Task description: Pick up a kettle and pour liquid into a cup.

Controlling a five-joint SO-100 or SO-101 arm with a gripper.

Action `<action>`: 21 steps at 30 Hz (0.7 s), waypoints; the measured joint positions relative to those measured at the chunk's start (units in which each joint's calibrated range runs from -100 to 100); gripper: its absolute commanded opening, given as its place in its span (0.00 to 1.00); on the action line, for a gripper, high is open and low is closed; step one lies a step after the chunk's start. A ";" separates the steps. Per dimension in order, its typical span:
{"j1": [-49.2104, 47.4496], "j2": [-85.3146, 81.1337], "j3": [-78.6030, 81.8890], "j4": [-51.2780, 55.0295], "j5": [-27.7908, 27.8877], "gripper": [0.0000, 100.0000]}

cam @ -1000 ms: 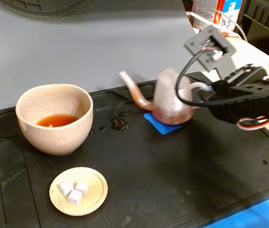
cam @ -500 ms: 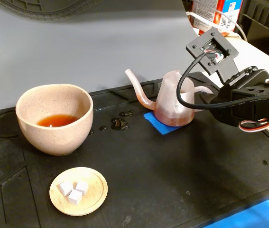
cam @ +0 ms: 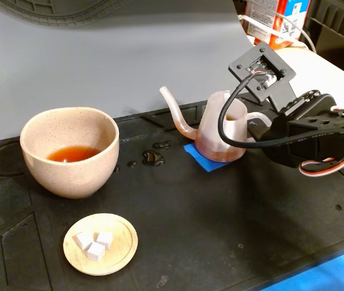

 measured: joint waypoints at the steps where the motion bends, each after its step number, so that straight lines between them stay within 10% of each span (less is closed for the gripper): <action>1: -0.15 0.00 0.29 0.00 0.00 0.20; 11: 1.06 -13.53 17.82 0.09 0.00 0.19; 17: 1.06 -43.75 36.03 0.09 0.00 0.01; 21: 0.76 -55.22 39.14 3.15 -7.54 0.01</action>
